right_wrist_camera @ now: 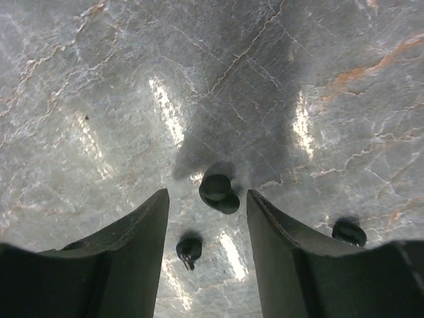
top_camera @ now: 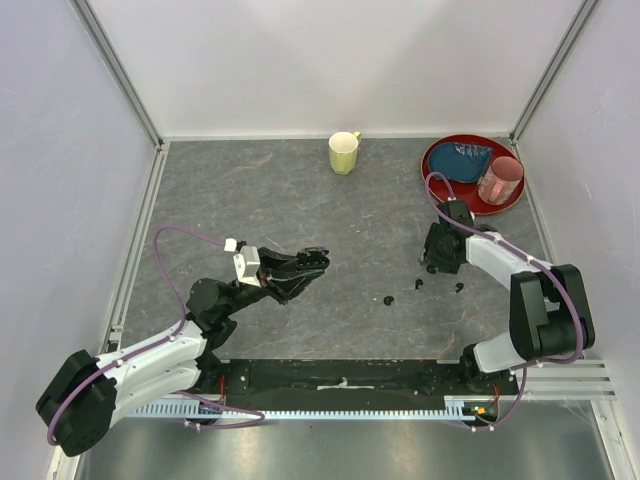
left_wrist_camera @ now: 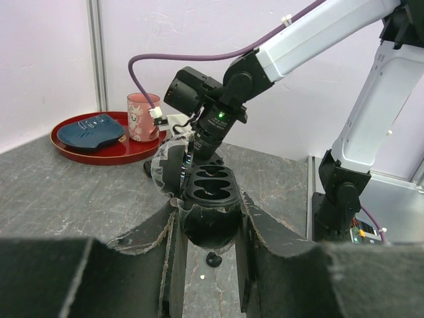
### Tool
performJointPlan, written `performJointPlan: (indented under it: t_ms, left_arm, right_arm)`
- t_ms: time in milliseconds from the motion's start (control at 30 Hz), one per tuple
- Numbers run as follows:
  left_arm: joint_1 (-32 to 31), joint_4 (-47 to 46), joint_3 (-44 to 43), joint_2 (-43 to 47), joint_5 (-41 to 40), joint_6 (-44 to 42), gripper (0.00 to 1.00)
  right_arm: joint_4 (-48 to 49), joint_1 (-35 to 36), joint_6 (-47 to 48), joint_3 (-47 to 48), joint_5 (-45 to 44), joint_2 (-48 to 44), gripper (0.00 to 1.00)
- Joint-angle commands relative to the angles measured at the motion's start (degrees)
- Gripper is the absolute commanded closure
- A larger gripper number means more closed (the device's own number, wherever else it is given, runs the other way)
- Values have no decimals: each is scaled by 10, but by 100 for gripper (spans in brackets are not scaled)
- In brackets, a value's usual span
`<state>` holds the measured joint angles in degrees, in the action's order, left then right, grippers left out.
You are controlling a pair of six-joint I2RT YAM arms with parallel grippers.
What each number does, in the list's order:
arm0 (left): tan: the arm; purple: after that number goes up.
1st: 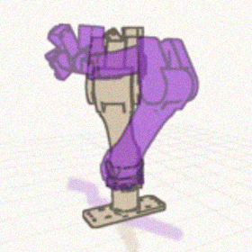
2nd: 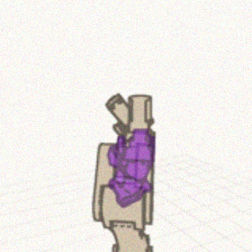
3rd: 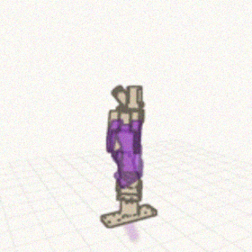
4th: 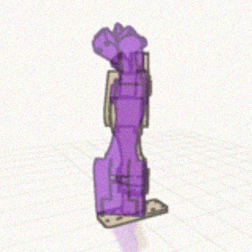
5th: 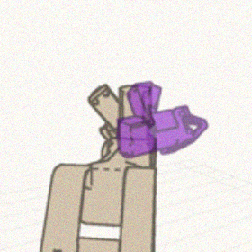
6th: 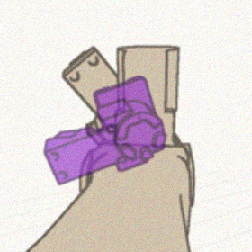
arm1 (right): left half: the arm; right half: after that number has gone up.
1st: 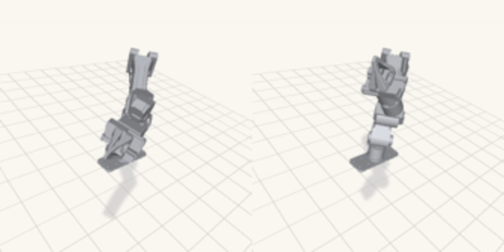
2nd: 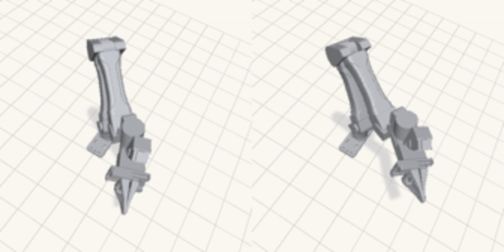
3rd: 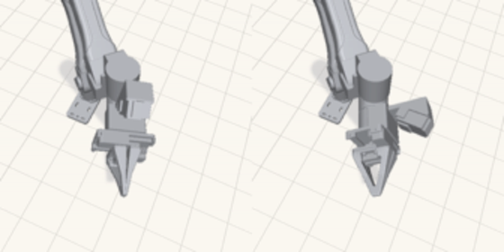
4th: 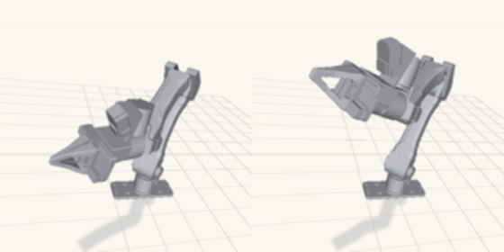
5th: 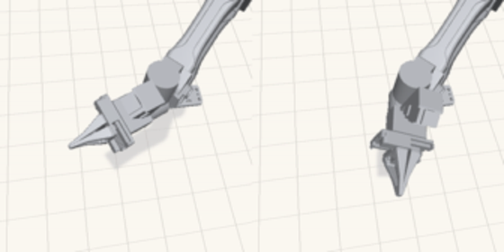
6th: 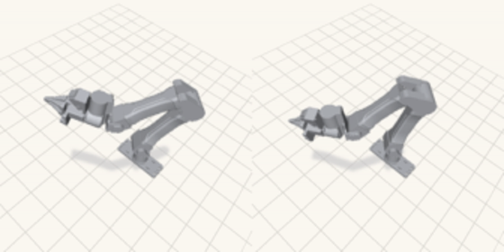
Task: Insert the wireless bluetooth earbuds into the charging case
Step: Pick up the earbud from the center of the board.
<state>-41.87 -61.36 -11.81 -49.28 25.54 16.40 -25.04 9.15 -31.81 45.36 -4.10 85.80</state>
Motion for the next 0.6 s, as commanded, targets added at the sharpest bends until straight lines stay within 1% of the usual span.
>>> performJointPlan:
  t_ms: [0, 67, 133, 300, 367, 567]
  left_arm:
    - [-2, -14, -1, 1, -13, -7, 98]
    - [-2, -15, -4, -4, -12, -7, 98]
    - [-1, -17, -8, -11, -9, -8, 98]
    - [-2, -30, -13, -26, 2, 0, 98]
    - [-2, -34, -13, -29, 4, 3, 98]
    - [-2, -26, -10, -19, -1, -1, 98]
  right_arm:
    - [-14, 1, 64, 17, -23, -55, 41]
    - [-18, 1, 80, 28, -7, -68, 40]
    - [-19, 5, 104, 35, 27, -65, 40]
    - [-28, 23, 116, 54, 39, -23, 43]
    - [-25, 31, 121, 59, 59, -6, 43]
    - [-29, 42, 125, 66, 44, 21, 46]
